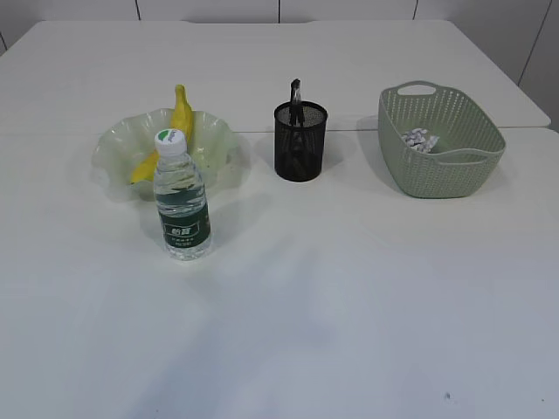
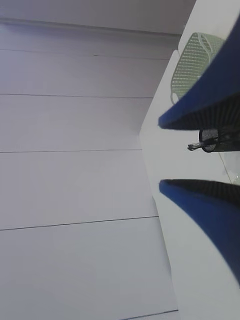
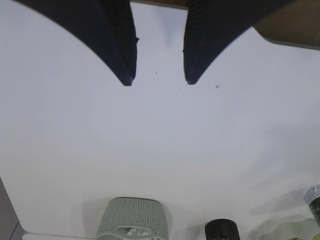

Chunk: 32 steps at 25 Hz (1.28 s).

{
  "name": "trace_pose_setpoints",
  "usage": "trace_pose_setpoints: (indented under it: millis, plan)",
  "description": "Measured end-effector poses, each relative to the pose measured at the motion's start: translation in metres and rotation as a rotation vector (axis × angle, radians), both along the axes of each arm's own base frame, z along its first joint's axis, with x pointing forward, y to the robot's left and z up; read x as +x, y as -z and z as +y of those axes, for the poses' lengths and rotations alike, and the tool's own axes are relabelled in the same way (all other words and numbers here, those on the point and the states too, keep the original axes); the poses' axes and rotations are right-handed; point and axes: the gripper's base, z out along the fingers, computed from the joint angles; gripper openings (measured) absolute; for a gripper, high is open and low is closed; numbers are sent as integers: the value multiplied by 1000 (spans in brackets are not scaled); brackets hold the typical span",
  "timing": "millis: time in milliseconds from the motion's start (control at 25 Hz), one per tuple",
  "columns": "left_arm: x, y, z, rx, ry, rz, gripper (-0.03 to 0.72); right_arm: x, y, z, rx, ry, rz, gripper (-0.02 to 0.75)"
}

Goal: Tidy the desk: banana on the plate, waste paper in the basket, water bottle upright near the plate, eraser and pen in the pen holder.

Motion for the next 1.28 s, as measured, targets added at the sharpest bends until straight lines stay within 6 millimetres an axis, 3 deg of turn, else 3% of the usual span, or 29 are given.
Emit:
trace_pose_setpoints:
  millis: [1280]
  plan:
    - [-3, 7, -7, 76, 77, 46, 235, 0, 0, 0, 0, 0, 0, 241]
